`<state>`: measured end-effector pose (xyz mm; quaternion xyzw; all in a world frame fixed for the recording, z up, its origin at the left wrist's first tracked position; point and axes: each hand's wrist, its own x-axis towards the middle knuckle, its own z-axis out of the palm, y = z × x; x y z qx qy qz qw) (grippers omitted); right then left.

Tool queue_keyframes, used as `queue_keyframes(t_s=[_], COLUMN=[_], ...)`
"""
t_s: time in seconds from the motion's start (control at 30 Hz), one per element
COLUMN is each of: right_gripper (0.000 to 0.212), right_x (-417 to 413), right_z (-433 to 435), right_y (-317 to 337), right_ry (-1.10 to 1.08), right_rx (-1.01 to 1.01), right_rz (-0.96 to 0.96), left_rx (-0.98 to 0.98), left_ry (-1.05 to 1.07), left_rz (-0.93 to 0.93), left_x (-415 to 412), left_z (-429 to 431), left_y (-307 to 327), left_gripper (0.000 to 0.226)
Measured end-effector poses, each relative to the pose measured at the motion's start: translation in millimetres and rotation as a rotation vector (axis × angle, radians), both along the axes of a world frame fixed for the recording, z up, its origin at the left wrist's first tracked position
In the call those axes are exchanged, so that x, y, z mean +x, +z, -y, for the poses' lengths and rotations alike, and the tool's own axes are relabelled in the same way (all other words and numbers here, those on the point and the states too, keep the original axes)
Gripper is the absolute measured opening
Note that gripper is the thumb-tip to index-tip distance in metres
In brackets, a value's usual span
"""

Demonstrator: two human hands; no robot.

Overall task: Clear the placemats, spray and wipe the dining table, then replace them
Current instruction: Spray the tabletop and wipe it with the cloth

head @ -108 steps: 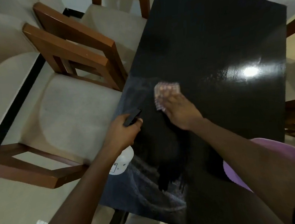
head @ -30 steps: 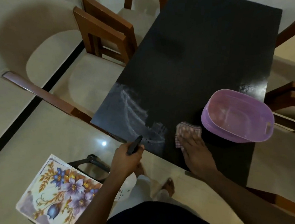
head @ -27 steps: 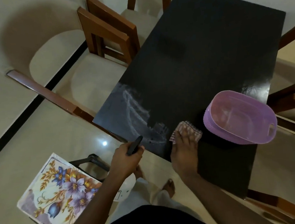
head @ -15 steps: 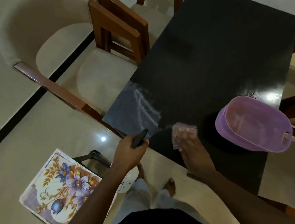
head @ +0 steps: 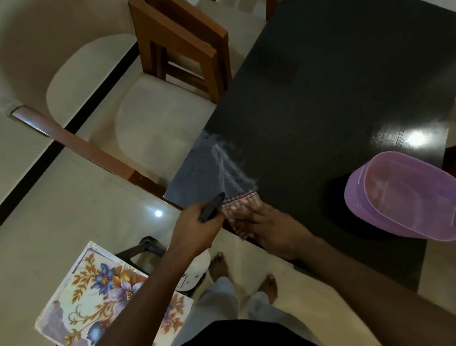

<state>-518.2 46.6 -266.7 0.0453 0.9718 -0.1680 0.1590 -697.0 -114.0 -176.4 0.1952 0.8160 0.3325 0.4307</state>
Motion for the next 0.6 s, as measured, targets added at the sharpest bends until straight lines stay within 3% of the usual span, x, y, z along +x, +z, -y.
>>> queue_keyframes(t_s=[0.07, 0.2, 0.27, 0.33, 0.47, 0.53, 0.6], right_gripper=[0.062, 0.061, 0.062, 0.065, 0.062, 0.055, 0.054], right_x=[8, -30, -66, -84, -75, -71, -68], right_z=[-30, -18, 11, 43, 66, 41, 8], right_y=[-1, -9, -5, -9, -24, -21, -13], right_ry=[-0.151, -1.036, -1.244, -1.035, -0.154, 0.016, 0.01], right_rx=[0.055, 0.111, 0.057, 0.043, 0.034, -0.035, -0.016], right_rz=[-0.015, -0.13, -0.127, -0.188, -0.122, -0.124, -0.117], left_rx=[0.005, 0.005, 0.013, 0.017, -0.004, 0.006, 0.035], left_ry=[-0.003, 0.029, 0.044, 0.057, 0.064, 0.065, 0.072], left_rz=[-0.014, 0.006, 0.022, 0.032, 0.045, 0.037, 0.024], left_x=[-6, -18, -24, -29, -39, -45, -50], left_z=[-1, -3, -2, -2, -5, -7, -8], left_y=[-2, -3, -4, -4, -7, -7, -7], left_gripper=[0.021, 0.021, 0.023, 0.023, 0.018, 0.013, 0.015])
